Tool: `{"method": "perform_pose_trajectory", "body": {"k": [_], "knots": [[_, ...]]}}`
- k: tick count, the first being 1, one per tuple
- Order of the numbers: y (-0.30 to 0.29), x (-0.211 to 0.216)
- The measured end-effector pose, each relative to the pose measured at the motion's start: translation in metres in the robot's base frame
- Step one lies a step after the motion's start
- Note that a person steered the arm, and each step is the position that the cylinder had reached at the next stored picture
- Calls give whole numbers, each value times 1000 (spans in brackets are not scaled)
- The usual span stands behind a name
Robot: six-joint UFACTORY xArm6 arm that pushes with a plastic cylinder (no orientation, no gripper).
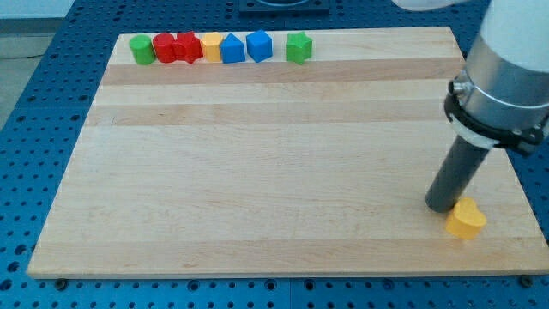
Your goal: Move the green star above the yellow heart
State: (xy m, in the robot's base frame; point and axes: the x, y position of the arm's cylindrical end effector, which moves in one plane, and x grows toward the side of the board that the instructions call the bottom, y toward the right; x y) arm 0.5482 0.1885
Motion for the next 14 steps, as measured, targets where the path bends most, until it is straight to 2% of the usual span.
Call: {"method": "perform_pose_trajectory", "body": {"k": [2,3,6,7,8,9,10,14], "knots": [[-1,6],[-1,-36],[19,-245],[-14,-313],[-85,-348],[-150,-354],[-174,-329],[-165,-178]]}}
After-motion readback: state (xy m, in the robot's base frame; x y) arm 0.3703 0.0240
